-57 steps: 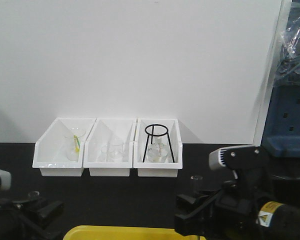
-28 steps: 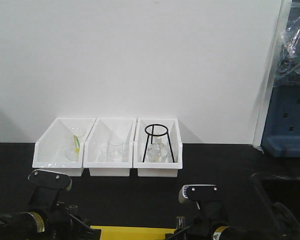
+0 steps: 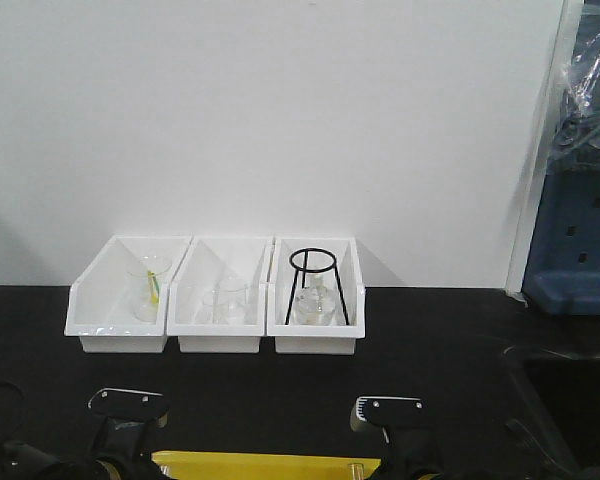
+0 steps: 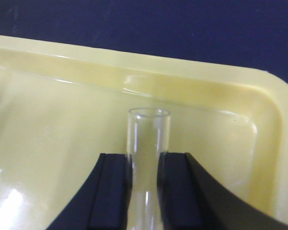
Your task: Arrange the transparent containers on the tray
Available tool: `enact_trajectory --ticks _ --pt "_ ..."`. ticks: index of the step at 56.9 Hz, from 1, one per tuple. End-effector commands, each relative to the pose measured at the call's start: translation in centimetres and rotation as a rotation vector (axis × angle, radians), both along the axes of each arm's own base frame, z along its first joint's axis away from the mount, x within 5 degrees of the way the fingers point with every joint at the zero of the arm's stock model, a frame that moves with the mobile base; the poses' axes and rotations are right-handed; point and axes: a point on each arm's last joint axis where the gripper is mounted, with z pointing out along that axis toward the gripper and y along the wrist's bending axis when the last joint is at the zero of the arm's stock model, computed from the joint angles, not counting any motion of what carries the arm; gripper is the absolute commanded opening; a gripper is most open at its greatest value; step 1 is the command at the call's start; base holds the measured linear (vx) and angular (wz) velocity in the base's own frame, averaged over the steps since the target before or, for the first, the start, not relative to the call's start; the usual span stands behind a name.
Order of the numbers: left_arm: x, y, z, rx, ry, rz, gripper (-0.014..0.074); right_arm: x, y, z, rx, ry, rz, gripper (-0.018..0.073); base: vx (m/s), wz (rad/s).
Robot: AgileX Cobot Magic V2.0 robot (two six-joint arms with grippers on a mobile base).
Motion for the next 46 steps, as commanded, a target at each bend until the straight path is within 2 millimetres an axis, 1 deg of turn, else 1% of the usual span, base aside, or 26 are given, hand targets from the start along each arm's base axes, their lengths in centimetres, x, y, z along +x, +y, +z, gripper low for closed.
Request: enact_trajectory --ticks 1,6,12,23,28,33,38,41,46 --pt "0.8 -0.6 1.6 -0.049 -0.082 0.01 0.0172 0.8 0.1 1.8 0.042 -0.082 -0.023 0.0265 0.0 0.0" --pt "0.9 -0.6 1.0 -0.042 -0.065 0.01 0.0206 0.8 0.1 1.5 0.044 -0.068 -0.031 0.0298 0.0 0.0" --pt "0.9 -0.6 0.9 -0.041 -0.061 0.01 0.0265 0.9 0.1 1.4 0.041 -0.064 -0.032 0.0335 0.0 0.0" --pt "1.0 -0.7 0.9 -0.047 -0.076 0.011 0.0439 0.8 0.1 1.3 0.048 -0.058 -0.04 0.0414 0.0 0.0" --pt "0.9 -0.6 1.0 -0.045 -0.071 0.011 0.0493 0.8 0.1 1.3 0.048 -0.058 -0.04 0.0438 0.0 0.0" --pt "0.8 -0.6 1.4 -0.048 -0.077 0.011 0.0516 0.9 0.1 1.4 0.05 -0.062 -0.043 0.044 0.0 0.0" --pt "0.8 -0.5 2.1 -0.059 -0.105 0.01 0.0512 0.8 0.1 2.0 0.06 -0.081 -0.044 0.0438 0.0 0.0" --pt "0.6 -0.5 3.1 -0.072 -0.136 0.009 0.0507 0.7 0.0 2.6 0.069 -0.098 -0.041 0.0438 0.0 0.0" --pt "0.3 -0.3 5.2 -0.102 -0.205 0.008 0.0492 0.4 -0.2 4.2 0.088 -0.142 -0.033 0.0438 0.0 0.0"
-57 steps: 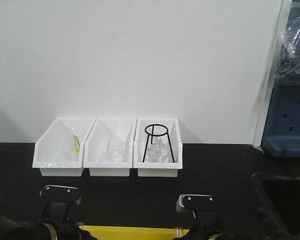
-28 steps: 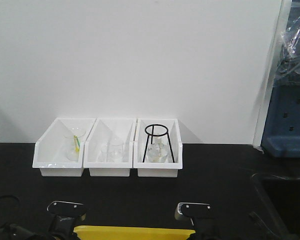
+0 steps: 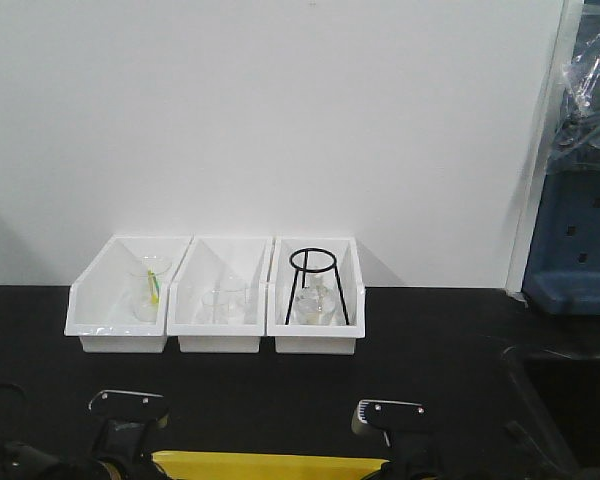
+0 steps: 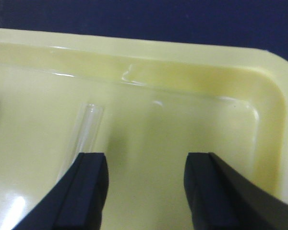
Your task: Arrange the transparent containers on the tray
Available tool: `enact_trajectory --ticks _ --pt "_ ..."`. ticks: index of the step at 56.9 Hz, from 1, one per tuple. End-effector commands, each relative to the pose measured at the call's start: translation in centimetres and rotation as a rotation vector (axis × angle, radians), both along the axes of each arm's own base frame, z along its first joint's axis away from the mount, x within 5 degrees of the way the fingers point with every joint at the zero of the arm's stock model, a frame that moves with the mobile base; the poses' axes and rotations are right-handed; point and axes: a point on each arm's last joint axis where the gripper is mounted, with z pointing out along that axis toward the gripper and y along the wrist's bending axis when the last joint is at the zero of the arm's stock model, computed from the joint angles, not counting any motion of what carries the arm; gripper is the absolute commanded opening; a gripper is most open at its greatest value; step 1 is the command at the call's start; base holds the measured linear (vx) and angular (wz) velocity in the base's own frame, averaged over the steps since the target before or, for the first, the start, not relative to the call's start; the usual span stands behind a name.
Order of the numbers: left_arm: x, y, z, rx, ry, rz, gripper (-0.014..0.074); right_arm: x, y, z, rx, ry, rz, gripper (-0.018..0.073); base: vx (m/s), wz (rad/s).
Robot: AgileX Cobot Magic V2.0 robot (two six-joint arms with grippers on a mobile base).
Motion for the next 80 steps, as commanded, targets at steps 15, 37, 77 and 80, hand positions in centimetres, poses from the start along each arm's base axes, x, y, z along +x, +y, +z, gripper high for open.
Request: enact_trajectory --ticks 15,37,77,80 --pt "-3.1 1.3 13.0 -0.15 -0.457 -0.035 0.0416 -2.1 -1.8 11.9 0.138 -0.404 0.034 0.0414 0.0 0.0" --pt "-11.8 5.5 22.9 -0.176 -0.875 -0.079 0.0136 -7.9 -5.5 20.7 0.14 -0.79 0.114 0.0284 0.0 0.0" --pt "-14.4 6.7 24.5 -0.191 -0.948 -0.072 0.0023 -8.5 -6.0 21.4 0.156 -0.816 0.109 0.0207 0.0 0.0" --pt "-14.5 6.8 24.1 -0.161 -0.925 -0.075 0.0023 -8.5 -6.0 21.4 0.155 -0.816 0.11 0.0207 0.0 0.0"
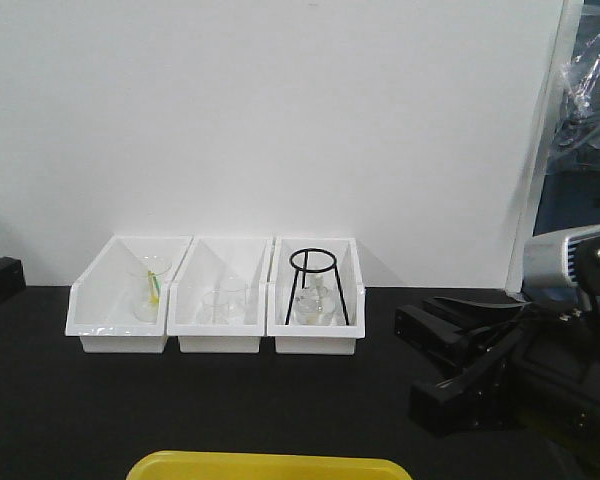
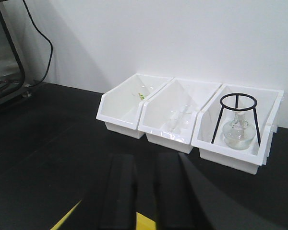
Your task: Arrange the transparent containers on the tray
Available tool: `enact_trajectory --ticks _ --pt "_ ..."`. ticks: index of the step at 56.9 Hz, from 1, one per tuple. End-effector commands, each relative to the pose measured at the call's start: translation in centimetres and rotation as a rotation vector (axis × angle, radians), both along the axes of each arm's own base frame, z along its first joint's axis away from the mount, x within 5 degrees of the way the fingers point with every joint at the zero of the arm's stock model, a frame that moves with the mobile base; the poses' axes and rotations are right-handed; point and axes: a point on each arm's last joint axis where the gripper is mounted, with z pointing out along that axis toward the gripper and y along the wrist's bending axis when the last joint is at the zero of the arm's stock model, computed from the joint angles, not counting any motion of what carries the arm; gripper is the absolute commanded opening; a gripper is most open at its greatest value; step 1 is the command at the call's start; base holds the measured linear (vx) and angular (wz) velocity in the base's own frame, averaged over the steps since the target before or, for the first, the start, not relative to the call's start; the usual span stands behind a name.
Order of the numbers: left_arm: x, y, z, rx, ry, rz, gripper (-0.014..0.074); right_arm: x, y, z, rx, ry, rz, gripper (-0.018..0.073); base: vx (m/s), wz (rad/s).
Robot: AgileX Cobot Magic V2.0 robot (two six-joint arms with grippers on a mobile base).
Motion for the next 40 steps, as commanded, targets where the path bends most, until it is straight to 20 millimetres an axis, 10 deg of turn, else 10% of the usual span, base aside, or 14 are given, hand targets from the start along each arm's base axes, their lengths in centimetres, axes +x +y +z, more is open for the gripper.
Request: enact_trajectory --ticks 1,40 --pt "-0.5 0.2 1.1 0.004 -0.063 -0.004 0.0023 -0.1 -0.6 1.9 0.043 -0.099 -0.036 0.0207 0.0 0.0" --pt "-8.8 6.2 -19.9 -0.071 -0.049 0.342 -0.0006 -0.1 -0.6 1.9 0.043 -0.1 -0.036 0.0207 0.0 0.0"
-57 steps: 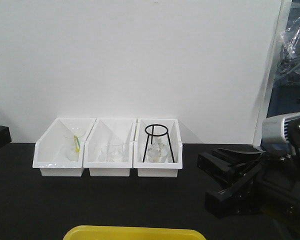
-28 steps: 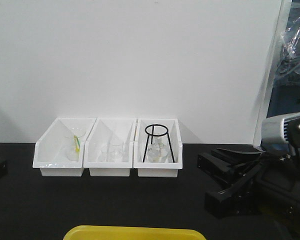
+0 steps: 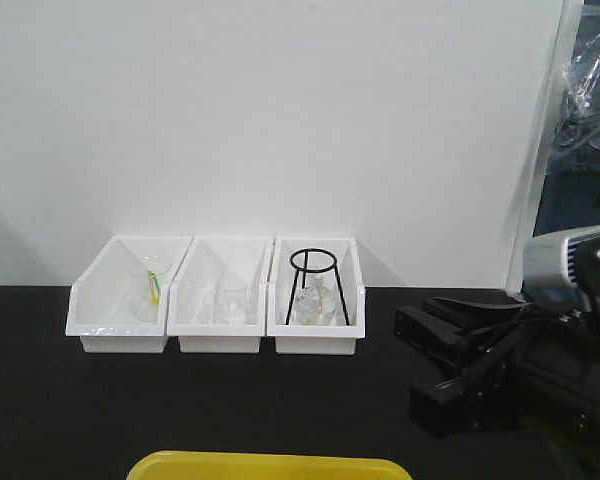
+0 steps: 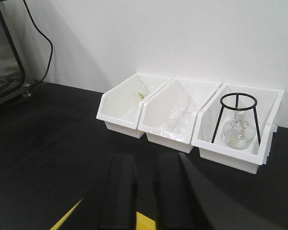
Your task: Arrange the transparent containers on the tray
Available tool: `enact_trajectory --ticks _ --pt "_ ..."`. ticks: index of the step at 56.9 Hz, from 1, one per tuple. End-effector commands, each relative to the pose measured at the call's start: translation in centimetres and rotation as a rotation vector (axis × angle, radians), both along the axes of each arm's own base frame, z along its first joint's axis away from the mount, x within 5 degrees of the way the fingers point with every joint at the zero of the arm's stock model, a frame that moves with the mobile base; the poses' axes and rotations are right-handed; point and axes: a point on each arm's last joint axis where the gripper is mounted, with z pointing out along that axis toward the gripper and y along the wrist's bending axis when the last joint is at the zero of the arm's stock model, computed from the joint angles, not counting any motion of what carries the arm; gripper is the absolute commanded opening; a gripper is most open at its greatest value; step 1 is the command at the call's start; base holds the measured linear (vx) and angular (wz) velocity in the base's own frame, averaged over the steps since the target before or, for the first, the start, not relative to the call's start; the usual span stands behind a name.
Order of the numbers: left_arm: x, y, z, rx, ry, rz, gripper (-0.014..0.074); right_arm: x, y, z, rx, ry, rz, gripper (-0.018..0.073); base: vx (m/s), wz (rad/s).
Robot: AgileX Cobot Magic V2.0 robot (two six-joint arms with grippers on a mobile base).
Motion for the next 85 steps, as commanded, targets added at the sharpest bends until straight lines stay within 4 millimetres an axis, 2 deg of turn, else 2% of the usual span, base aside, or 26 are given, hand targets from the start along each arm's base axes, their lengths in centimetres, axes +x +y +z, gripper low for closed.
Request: enact_trajectory --ticks 1,4,12,22,70,79,85 --pt "-0.4 0.0 0.1 -0.032 -0.127 0.0 -0.0006 -0.1 -0.6 2.0 0.044 -0.1 -0.036 0.0207 0.0 0.0" --pt "-0.6 0.0 -0.8 -0.031 -0.123 0.001 -0.0006 -0.1 -0.6 2.0 0.044 -0.1 -0.036 0.0207 0.0 0.0" --pt "-0.9 0.2 -1.3 -0.022 -0.06 0.021 -0.0006 -0.1 -0.6 2.0 0.045 -0.099 -0.036 0.0207 0.0 0.0" --pt "-1.3 0.2 -1.4 0.02 -0.075 0.019 -0.0006 0.0 -0.5 1.9 0.042 -0.094 -0.034 0.0207 0.0 0.0" --pt "-1.3 0.1 -1.4 -0.017 -0.07 -0.002 -0.0006 0.0 -0.5 1.8 0.038 -0.093 -0.032 0.0207 0.0 0.0" --pt "-1.3 0.1 -1.4 -0.017 -0.07 -0.002 -0.0006 -0.4 -0.5 1.7 -0.003 -0.093 -0.013 0.0195 0.0 0.0" --pt "-1.3 0.1 -1.4 -0.017 -0.07 -0.002 -0.0006 -1.4 -1.3 1.2 -0.123 -0.183 -0.002 0.0132 0.0 0.0"
